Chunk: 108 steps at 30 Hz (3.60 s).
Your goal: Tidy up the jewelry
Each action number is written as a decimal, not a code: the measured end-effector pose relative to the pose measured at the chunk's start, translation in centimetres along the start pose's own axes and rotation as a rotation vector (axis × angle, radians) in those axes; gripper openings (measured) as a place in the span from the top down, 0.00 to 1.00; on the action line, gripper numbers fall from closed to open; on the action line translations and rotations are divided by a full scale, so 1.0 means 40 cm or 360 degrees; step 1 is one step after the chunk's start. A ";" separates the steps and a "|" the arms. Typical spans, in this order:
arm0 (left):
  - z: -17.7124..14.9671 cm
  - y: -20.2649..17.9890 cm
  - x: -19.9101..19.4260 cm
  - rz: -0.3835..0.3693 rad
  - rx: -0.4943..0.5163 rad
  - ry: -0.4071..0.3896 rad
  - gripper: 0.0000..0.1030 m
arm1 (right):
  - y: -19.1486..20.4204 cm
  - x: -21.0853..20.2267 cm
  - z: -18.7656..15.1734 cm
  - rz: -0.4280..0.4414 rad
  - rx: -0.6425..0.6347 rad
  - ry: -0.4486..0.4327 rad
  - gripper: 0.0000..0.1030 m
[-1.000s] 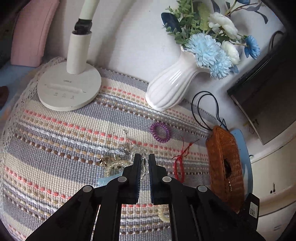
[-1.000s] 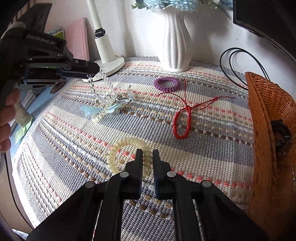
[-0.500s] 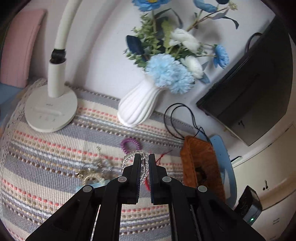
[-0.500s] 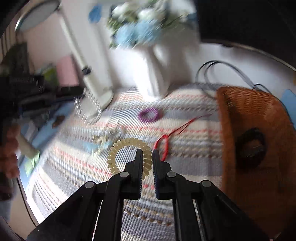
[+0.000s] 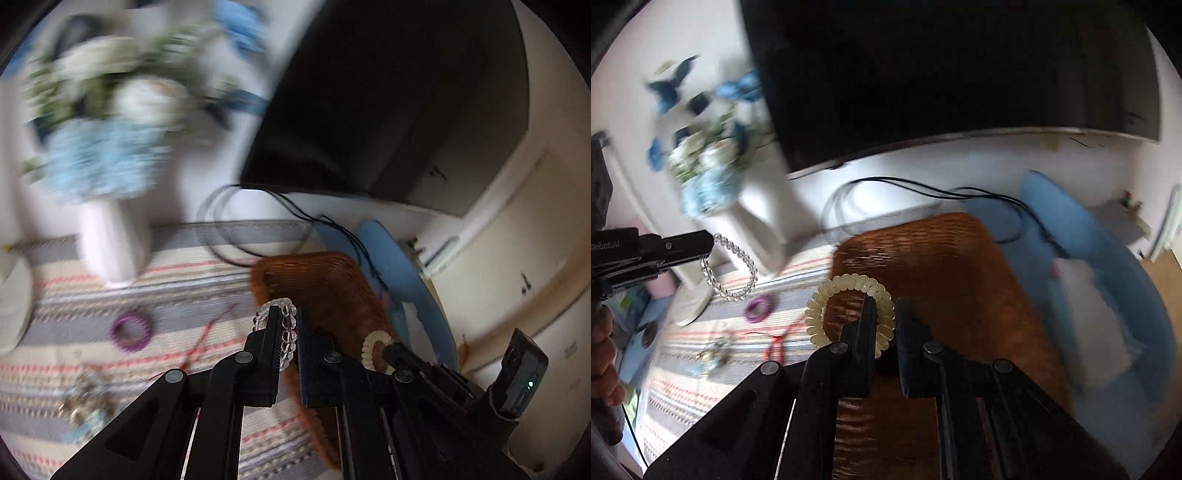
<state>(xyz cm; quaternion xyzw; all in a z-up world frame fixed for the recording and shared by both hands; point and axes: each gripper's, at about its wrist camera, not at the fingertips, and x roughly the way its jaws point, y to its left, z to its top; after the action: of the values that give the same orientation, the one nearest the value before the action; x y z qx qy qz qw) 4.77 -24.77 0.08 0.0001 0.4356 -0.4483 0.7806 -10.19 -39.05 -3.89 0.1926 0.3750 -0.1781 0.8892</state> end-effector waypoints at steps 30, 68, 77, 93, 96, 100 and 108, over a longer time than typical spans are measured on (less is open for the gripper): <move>-0.026 -0.246 0.471 0.0046 0.0387 0.0525 0.92 | -0.090 0.093 -0.094 -0.0097 -0.0003 0.0233 0.88; 0.059 -0.041 0.171 0.0025 0.0117 0.0141 0.40 | -0.079 0.028 -0.058 -0.0079 0.0079 0.0117 0.64; 0.031 0.202 -0.045 0.0240 -0.0151 -0.0042 0.40 | 0.079 -0.016 0.006 0.0110 -0.0184 -0.0048 0.64; -0.234 0.507 -0.192 0.0487 -0.0615 -0.0010 0.40 | 0.414 0.200 -0.125 0.0329 -0.0435 0.0440 0.64; -0.285 0.521 -0.166 0.0537 -0.0615 0.0073 0.40 | 0.420 0.259 -0.159 0.0297 -0.0456 0.0532 0.64; -0.331 0.532 -0.132 0.0504 -0.0651 0.0125 0.40 | 0.433 0.286 -0.188 0.0320 -0.0486 0.0592 0.64; -0.358 0.532 -0.113 0.0515 -0.0647 0.0089 0.50 | 0.526 0.291 -0.204 0.0610 -0.0578 0.0632 0.64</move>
<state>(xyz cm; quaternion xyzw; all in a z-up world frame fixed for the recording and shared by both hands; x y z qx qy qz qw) 8.96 -3.29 -14.04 -0.0747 0.5324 -0.2205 0.8139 2.25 -19.05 -13.30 0.1289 0.5237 0.1032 0.8358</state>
